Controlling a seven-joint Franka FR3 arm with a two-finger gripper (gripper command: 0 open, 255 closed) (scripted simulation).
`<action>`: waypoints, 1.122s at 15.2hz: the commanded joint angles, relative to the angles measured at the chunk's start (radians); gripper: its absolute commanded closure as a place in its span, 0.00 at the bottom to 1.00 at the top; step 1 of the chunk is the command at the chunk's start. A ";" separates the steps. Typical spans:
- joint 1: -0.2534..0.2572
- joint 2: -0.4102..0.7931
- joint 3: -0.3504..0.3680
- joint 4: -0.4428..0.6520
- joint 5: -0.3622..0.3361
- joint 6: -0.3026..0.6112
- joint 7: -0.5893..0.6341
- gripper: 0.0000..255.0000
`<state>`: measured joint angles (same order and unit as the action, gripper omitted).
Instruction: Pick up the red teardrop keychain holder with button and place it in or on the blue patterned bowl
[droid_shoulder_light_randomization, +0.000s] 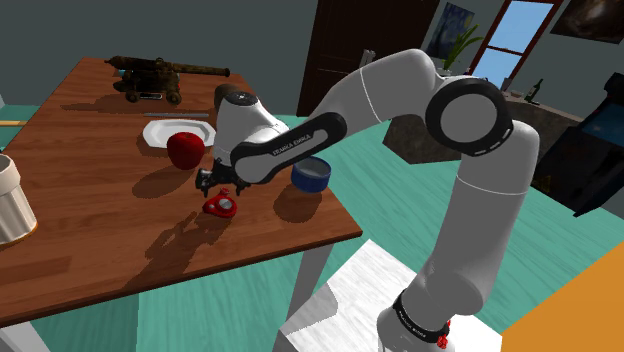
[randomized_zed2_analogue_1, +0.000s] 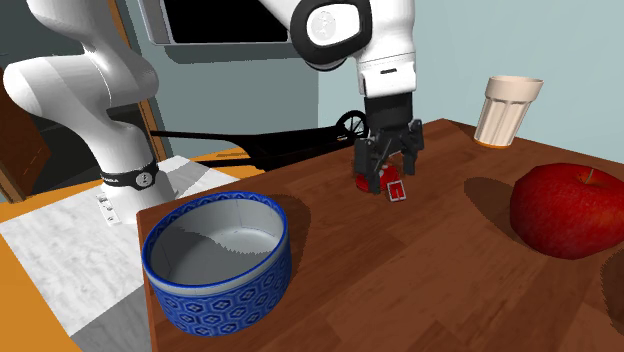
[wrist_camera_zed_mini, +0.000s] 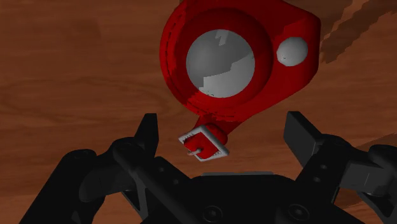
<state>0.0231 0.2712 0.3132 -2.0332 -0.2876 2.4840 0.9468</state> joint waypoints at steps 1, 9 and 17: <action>0.001 0.002 -0.001 -0.001 -0.002 0.003 0.002 0.00; 0.001 0.002 -0.001 -0.001 -0.002 0.003 0.002 1.00; -0.001 -0.006 0.002 0.003 0.004 -0.008 -0.003 1.00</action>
<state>0.0233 0.2701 0.3137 -2.0323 -0.2870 2.4825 0.9465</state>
